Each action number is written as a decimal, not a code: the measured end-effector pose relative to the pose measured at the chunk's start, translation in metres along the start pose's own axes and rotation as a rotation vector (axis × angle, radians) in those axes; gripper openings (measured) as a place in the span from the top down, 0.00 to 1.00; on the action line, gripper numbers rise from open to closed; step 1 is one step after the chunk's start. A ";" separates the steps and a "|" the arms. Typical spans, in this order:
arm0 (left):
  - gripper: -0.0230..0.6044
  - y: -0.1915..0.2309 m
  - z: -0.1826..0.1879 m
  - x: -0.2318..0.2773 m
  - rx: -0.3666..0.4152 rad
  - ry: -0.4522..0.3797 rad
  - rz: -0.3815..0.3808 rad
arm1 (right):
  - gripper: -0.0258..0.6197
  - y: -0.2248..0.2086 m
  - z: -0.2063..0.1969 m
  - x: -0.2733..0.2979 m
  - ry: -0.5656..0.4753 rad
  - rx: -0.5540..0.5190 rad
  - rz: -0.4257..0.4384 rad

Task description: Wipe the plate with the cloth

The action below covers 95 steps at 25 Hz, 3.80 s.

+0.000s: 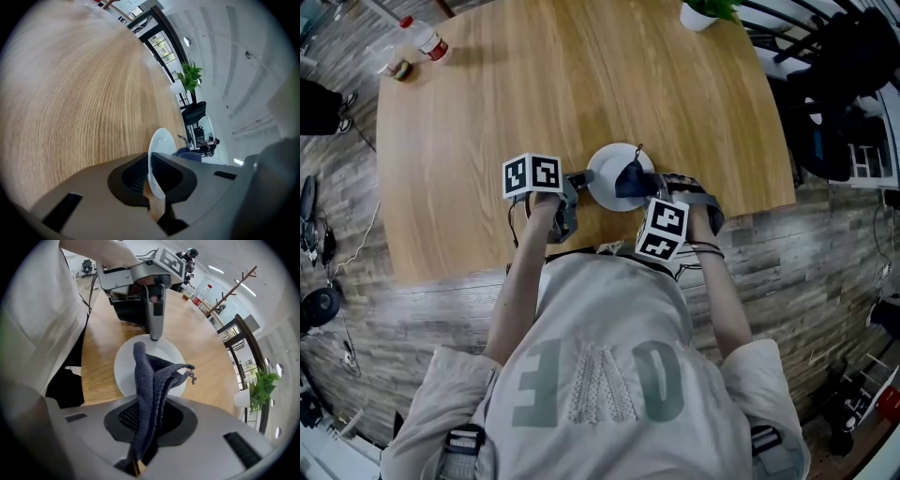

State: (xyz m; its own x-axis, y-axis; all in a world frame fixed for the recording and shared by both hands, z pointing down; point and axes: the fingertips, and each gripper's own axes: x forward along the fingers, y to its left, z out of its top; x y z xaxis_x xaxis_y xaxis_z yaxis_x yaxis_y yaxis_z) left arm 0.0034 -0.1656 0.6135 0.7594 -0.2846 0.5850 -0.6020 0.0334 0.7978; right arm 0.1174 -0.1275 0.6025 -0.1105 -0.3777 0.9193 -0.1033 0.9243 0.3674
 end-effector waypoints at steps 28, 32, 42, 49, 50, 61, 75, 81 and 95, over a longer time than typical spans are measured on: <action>0.91 -0.004 -0.002 0.002 0.044 -0.005 0.001 | 0.87 -0.061 0.020 0.022 -0.028 0.079 -0.034; 0.91 -0.003 -0.001 0.002 0.047 -0.009 0.003 | 0.87 -0.055 0.022 0.025 -0.007 0.049 -0.056; 0.91 -0.003 -0.001 0.001 0.047 -0.011 0.001 | 0.87 0.013 0.035 0.007 -0.050 0.056 0.127; 0.91 -0.003 -0.001 0.001 0.058 -0.016 0.006 | 0.87 0.064 0.044 -0.021 -0.081 0.034 0.240; 0.91 -0.003 -0.001 0.001 0.059 -0.018 0.007 | 0.87 0.068 0.045 -0.024 -0.085 0.036 0.259; 0.91 -0.005 -0.002 0.002 0.064 -0.013 0.003 | 0.87 -0.022 0.040 -0.017 -0.118 0.172 0.086; 0.91 -0.007 -0.004 0.003 0.054 -0.006 0.000 | 0.87 -0.057 0.056 0.030 -0.064 0.084 0.037; 0.91 -0.005 -0.004 0.001 0.048 -0.007 -0.001 | 0.87 -0.047 0.060 0.031 -0.067 0.072 0.049; 0.91 -0.002 -0.004 0.005 0.052 -0.012 0.001 | 0.87 0.025 0.072 0.010 -0.074 -0.163 0.167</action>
State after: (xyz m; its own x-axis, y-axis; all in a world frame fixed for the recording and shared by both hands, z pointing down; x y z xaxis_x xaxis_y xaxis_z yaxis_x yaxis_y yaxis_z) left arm 0.0097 -0.1635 0.6154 0.7563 -0.2959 0.5835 -0.6148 -0.0162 0.7885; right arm 0.0421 -0.1124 0.6109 -0.1855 -0.2161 0.9586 0.0824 0.9687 0.2343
